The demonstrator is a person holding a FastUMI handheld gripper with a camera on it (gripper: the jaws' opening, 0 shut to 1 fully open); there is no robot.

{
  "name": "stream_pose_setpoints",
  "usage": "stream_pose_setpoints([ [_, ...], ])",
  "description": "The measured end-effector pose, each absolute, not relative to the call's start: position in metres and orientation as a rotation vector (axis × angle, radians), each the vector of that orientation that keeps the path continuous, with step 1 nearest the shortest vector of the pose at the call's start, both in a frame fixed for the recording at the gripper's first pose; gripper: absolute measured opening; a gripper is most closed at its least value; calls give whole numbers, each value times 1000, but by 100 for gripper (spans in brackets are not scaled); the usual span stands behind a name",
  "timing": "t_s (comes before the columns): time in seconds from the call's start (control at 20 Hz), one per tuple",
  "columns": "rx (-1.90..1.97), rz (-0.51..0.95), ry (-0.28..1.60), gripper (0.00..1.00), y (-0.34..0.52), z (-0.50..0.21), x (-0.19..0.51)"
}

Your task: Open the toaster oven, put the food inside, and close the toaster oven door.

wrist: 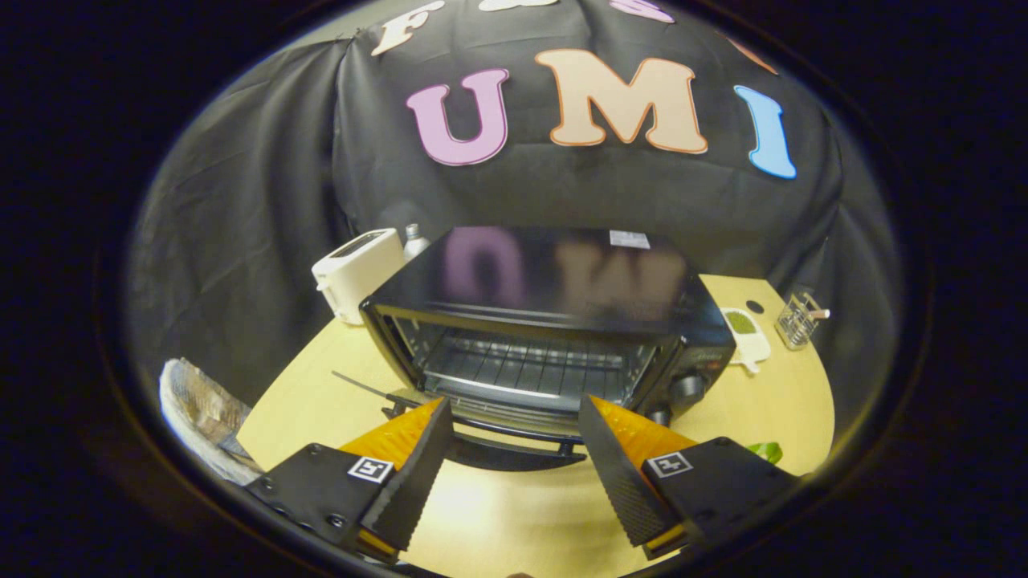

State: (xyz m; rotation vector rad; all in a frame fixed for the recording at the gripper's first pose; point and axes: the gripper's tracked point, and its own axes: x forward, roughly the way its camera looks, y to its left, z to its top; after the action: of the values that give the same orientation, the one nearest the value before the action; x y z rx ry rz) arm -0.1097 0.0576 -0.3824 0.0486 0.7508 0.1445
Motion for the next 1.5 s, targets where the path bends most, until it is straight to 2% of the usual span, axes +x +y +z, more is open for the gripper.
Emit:
stream_pose_setpoints([
  [0.35, 55, 163, 850, 99, 62, -421, -163],
  [1.2, 71, 157, 1022, 99, 69, -490, -205],
  [1.5, 91, 165, 1012, 98, 70, -488, -201],
])
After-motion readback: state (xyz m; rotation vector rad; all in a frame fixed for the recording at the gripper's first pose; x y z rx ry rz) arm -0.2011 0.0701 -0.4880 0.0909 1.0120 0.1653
